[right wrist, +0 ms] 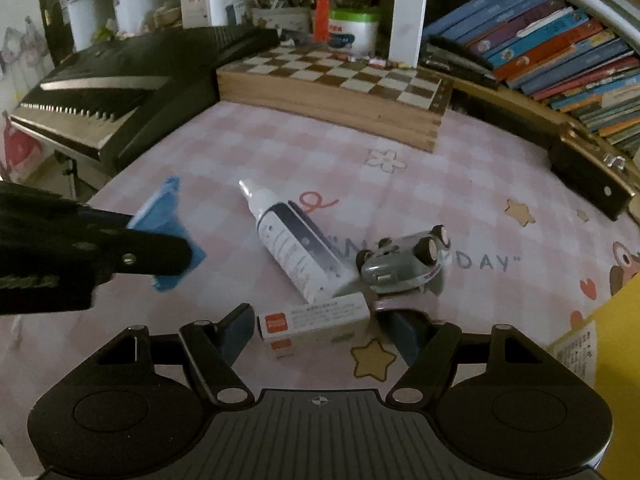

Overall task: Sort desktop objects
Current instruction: 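Grasp the white-and-red medicine box with the right gripper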

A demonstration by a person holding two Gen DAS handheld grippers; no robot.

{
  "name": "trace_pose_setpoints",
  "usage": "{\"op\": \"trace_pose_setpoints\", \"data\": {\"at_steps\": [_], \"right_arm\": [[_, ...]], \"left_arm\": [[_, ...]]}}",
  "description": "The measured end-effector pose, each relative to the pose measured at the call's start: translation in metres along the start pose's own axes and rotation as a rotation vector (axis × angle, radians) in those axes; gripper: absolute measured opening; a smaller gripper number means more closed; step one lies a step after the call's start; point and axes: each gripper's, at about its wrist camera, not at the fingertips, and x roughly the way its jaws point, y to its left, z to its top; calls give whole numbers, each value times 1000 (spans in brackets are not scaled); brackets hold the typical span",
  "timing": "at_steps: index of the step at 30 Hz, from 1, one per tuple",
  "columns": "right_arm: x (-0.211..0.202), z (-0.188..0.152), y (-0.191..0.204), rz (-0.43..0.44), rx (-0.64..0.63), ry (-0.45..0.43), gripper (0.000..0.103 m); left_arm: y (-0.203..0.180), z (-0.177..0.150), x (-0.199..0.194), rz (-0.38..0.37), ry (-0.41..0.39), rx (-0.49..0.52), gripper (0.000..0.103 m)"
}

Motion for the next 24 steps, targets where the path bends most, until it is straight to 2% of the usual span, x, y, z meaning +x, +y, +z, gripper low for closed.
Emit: {"op": "trace_pose_setpoints", "data": {"at_steps": [2,6,17,24], "right_arm": [[0,-1,1,4,-13,-2,70],[-1,-1,2,16,-35,-9,55],[-25,-12,11,35,-34,-39,55],[-39,-16,11,15,-13,-71,55]], "left_arm": [[0,-2,-1,-1,1,-6,23],[-1,-2,-2,2,-1,-13,23],[-9,-5,-16,-3,-26,-2,23],[-13,-11,-32,-13,-51,-11,23]]}}
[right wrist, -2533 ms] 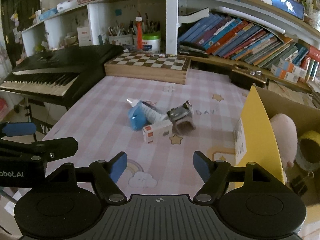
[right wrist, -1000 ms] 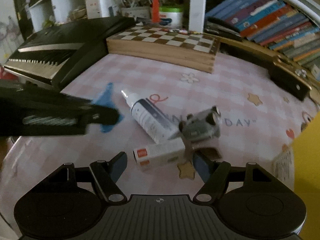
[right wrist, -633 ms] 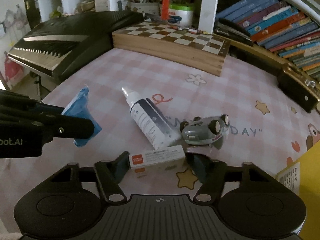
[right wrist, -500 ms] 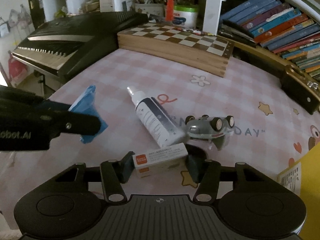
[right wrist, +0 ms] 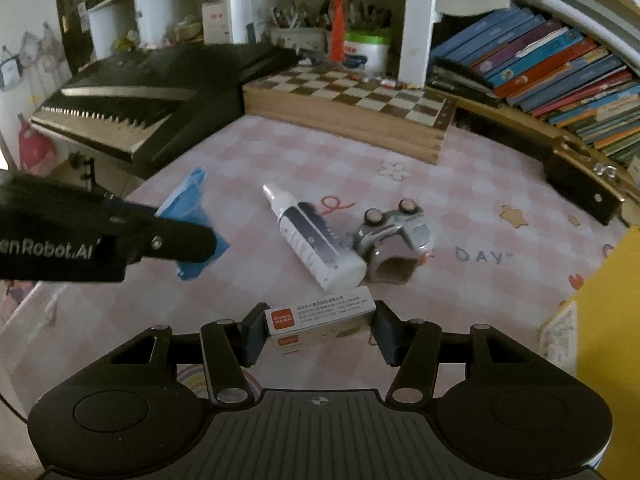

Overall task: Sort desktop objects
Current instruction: 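Grasp the white-and-red medicine box with the right gripper, then lift the blue piece and medicine box and carry them toward the yellow box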

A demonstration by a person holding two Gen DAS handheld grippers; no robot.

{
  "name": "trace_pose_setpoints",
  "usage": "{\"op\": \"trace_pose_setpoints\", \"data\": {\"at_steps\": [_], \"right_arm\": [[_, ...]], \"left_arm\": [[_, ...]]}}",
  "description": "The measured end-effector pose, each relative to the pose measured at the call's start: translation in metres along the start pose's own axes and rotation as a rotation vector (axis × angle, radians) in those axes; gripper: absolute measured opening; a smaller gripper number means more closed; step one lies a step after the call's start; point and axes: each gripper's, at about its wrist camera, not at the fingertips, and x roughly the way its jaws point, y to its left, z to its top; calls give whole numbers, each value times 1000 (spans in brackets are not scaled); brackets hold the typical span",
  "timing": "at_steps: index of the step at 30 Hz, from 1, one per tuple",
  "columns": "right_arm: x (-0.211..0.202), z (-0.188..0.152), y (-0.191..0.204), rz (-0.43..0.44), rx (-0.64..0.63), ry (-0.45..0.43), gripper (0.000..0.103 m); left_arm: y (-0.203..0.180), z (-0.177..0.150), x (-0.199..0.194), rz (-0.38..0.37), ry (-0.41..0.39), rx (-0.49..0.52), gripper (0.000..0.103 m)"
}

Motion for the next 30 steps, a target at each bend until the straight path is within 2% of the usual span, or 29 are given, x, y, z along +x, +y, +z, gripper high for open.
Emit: {"op": "trace_pose_setpoints", "data": {"at_steps": [12,23,30], "right_arm": [[-72,-9,-2,-78,122,-114,55],[-113,-44,21,-132,185,-104,55],[-138,-62,45,-137,211,-104,55]], "left_arm": [[-12,-9,-56,-120,-75,36,23],[-10,-42,-93,-200,-76,57,23],[-9,-61,-124,-254,-86,80,23]]}}
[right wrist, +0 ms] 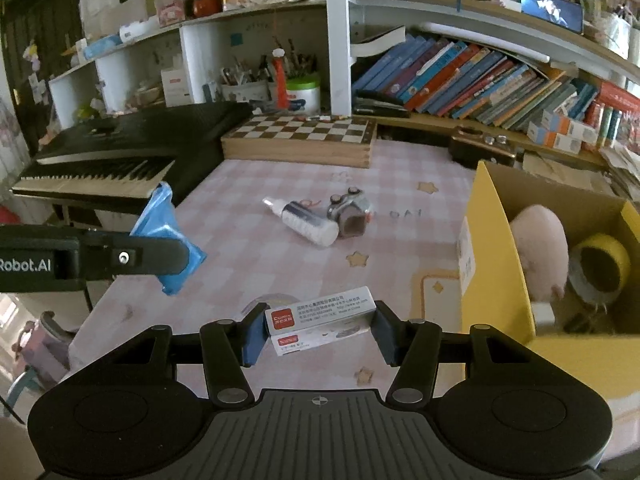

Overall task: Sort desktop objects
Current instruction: 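Lift the blue piece and medicine box and carry them toward the yellow box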

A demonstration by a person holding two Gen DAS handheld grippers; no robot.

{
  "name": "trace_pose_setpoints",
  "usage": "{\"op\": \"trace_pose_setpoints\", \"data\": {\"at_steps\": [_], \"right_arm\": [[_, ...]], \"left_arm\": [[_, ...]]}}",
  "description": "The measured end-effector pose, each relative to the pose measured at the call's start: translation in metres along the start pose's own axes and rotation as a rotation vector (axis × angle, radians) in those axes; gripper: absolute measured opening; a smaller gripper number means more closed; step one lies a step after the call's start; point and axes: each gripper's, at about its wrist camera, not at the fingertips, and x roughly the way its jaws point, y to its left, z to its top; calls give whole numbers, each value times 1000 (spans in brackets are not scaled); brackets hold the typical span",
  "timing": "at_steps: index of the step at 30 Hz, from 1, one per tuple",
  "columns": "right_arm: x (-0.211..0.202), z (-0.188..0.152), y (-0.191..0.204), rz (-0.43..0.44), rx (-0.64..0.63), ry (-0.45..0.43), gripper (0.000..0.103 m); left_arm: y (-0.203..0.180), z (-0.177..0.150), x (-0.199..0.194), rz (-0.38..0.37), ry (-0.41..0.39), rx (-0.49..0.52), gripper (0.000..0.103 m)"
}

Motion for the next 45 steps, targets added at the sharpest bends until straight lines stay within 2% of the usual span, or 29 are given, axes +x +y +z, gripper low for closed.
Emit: {"op": "trace_pose_setpoints", "data": {"at_steps": [7,22,33,45], "right_arm": [[-24,-21,13,-28,46,-5,55],[-66,-58,24,-95,126,-12,55],[-90,-83,13,-159,197,-6,55],[-117,-109,-12,-253,296,-23,55]], "left_arm": [[-2,-22,-19,-37,32,-4,22],[-20,-47,-49,-119,52,61,22],[-42,-60,-49,-193,82,103,22],[-81,-65,-34,-292,129,194,22]]}}
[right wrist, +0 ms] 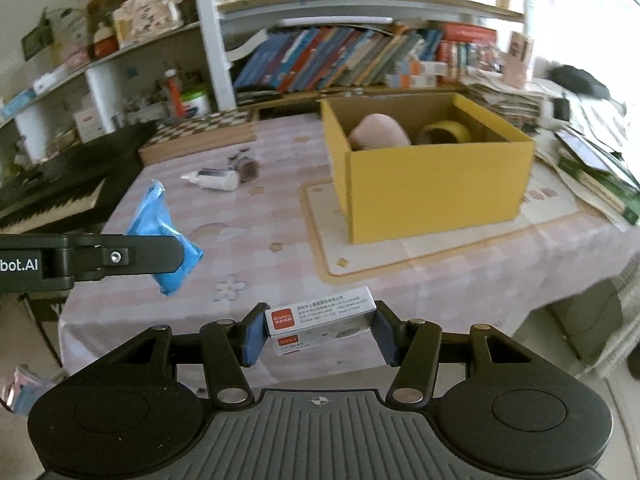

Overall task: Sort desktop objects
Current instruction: 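Lift the blue piece and medicine box and carry them toward the yellow box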

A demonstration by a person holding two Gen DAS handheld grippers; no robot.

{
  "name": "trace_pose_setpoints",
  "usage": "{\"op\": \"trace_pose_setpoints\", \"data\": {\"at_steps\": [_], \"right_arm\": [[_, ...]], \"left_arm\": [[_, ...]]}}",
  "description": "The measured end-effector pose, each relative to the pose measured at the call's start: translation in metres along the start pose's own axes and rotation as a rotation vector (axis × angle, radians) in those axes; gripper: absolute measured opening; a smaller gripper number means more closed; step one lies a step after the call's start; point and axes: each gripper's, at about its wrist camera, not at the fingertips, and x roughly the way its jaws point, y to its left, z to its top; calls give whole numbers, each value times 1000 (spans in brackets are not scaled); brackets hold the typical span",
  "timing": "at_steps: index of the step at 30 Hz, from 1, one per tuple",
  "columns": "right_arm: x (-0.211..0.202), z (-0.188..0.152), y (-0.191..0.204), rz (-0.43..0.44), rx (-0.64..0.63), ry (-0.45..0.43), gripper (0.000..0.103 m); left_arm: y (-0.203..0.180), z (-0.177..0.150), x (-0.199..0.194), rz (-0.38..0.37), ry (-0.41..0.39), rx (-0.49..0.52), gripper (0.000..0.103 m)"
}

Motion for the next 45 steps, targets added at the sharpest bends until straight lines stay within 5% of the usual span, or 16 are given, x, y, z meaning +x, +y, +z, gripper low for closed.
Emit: {"op": "trace_pose_setpoints", "data": {"at_steps": [22,45], "right_arm": [[8,13,-80,-79,81,17,55],[56,82,-162,-2,2,-8,55]], "left_arm": [[-53,28,77,-84,72,60,22],[-88,92,160,4,12,58,22]]}}
